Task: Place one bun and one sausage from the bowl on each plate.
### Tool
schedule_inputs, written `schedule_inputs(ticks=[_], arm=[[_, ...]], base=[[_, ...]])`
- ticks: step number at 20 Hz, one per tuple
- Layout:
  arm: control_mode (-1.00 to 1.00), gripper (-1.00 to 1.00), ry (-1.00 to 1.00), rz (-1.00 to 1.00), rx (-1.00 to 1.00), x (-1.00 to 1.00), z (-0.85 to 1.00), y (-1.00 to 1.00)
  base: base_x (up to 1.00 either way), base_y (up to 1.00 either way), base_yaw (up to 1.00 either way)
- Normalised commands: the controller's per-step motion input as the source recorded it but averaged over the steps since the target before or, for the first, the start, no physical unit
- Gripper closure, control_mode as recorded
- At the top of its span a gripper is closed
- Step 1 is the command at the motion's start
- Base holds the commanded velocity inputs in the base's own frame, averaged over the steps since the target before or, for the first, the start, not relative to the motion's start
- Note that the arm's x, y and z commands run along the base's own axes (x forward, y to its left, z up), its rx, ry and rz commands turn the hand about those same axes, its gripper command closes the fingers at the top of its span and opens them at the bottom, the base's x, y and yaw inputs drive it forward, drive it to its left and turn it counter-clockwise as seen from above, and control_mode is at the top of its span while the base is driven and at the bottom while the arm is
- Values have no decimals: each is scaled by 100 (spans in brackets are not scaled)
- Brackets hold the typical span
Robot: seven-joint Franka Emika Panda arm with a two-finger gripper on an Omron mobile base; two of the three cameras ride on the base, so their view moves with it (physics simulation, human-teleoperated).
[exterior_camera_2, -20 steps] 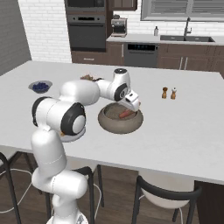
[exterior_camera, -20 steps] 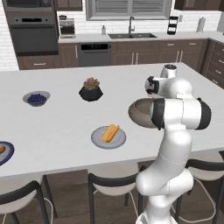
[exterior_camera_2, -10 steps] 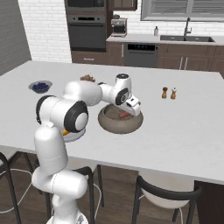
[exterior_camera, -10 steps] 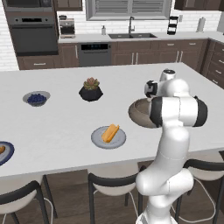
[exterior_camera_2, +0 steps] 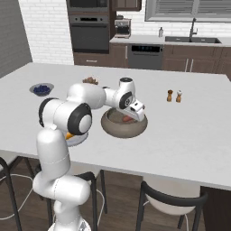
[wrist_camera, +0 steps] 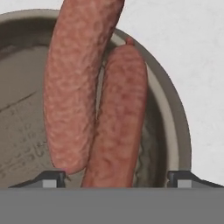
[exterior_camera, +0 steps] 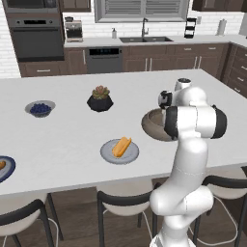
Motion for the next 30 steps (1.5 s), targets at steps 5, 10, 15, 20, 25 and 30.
schedule_inputs(ticks=[5, 10, 15, 20, 25, 30], arm=[[-100, 100, 0, 0, 0, 0, -13, 23], [-100, 100, 0, 0, 0, -7, 13, 26], [-100, 100, -5, 0, 0, -59, 98, 0], [-100, 100, -1, 0, 0, -81, 82, 18], [-100, 100, -7, 7, 0, -99, -2, 27], [-100, 100, -4, 8, -1, -85, -2, 61]], base=[[0, 0, 0], [0, 0, 0], [0, 0, 0], [0, 0, 0], [0, 0, 0], [0, 0, 0]])
